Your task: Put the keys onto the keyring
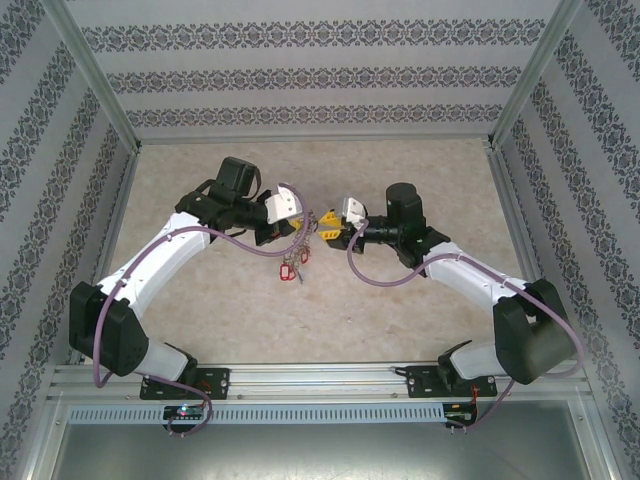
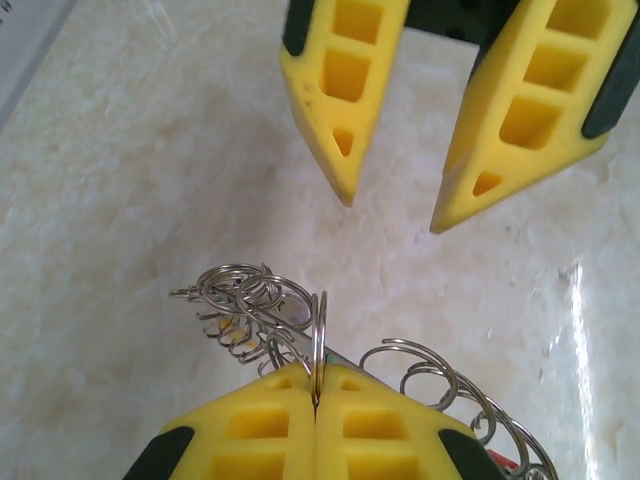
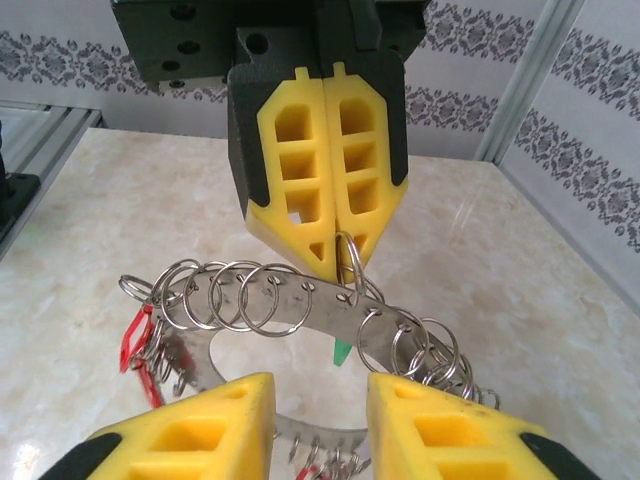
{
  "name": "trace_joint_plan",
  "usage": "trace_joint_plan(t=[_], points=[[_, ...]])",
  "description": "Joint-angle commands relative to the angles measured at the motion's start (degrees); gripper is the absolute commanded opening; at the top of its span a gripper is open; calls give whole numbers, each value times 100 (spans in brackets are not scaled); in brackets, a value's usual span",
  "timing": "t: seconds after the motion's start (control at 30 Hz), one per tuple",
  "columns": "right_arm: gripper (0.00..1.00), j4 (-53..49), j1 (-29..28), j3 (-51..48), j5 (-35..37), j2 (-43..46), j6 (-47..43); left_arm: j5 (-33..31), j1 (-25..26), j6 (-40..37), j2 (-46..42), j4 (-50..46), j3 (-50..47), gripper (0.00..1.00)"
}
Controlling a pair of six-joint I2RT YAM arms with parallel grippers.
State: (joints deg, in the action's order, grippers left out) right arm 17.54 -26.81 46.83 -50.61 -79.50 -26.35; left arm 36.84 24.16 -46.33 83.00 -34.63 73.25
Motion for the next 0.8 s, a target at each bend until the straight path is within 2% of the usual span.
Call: trace_joint_plan(t=[0.0, 0.2, 0.4, 0.77], points=[[34, -211, -131, 130, -84, -92, -295, -542, 215, -802, 58, -757, 377, 0], [37, -194, -228, 309, -78, -302, -260, -1112, 459, -1250, 214, -1213, 676, 0], [30, -23, -261, 421, -292, -430, 16, -958, 475, -1355, 238, -1311, 825, 0], [32, 62, -490, 551, -400, -650, 175, -962, 566, -1338, 407, -1282, 940, 0]])
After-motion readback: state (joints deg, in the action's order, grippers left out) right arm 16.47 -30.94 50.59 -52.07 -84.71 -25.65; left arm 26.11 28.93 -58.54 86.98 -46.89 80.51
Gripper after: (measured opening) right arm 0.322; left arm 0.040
